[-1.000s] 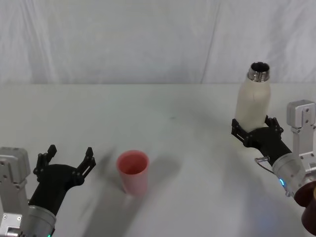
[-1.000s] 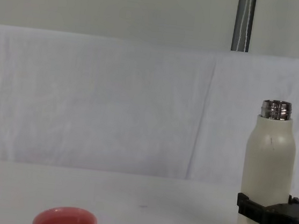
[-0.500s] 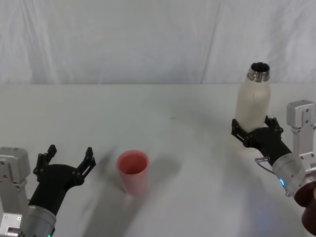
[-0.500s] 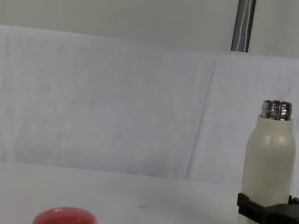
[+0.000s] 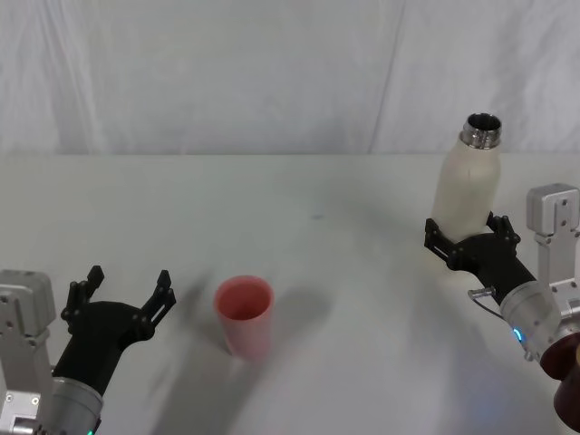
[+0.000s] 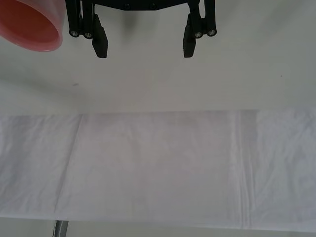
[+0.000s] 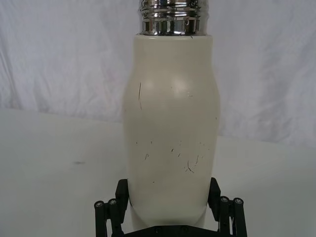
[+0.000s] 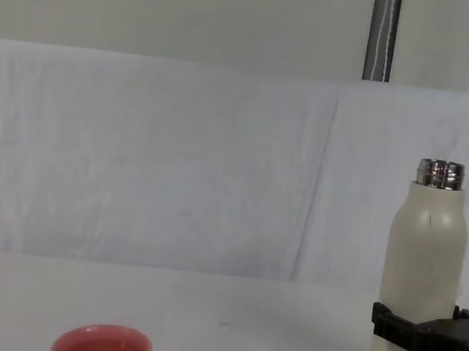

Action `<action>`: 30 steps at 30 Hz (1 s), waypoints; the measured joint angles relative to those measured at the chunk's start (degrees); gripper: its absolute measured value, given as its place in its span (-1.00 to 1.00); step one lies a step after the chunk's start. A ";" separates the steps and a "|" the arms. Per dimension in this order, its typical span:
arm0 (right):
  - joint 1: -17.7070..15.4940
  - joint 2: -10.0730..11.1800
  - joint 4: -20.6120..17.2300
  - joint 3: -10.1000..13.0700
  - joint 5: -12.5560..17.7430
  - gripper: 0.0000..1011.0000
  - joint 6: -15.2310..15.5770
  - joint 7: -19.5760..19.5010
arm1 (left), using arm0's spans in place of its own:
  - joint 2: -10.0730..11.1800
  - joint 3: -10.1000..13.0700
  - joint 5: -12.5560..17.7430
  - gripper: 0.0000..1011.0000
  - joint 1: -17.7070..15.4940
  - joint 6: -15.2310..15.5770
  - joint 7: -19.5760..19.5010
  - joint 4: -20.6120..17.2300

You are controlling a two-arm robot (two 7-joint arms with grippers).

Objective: Grasp the thermos with one hand and pour water into the cup lid.

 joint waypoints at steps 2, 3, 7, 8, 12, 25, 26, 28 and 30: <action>0.00 0.00 0.00 0.00 0.00 0.98 0.00 0.00 | 0.00 0.00 0.00 0.98 0.00 0.00 0.00 0.00; 0.00 0.00 0.00 0.00 0.00 0.98 0.00 0.00 | 0.00 0.00 0.00 0.98 0.00 0.00 0.00 0.00; 0.00 0.00 0.00 0.00 0.00 0.98 0.00 0.00 | 0.00 0.00 0.00 0.98 0.00 0.00 0.00 0.00; 0.00 0.00 -0.01 0.00 0.00 0.98 0.01 -0.01 | 0.00 0.00 0.00 0.98 0.00 0.00 0.00 0.00; 0.00 0.00 -0.01 0.00 0.00 0.98 0.01 -0.01 | 0.00 0.00 0.00 0.98 0.00 0.00 0.00 0.00; -0.41 -0.17 -0.54 0.64 1.84 0.98 0.53 0.99 | 0.00 0.00 0.00 0.98 0.00 0.00 0.00 0.00; -0.50 -0.17 -0.64 0.73 2.15 0.98 0.58 1.19 | 0.00 0.00 0.00 0.98 0.00 0.00 0.00 0.00; -0.70 -0.11 -0.91 0.78 2.80 0.98 0.65 1.59 | 0.00 0.00 0.00 0.98 0.00 0.00 0.00 0.00; -0.84 0.02 -1.10 0.79 3.22 0.98 0.71 1.86 | 0.00 0.00 0.00 0.98 0.00 0.00 0.00 0.00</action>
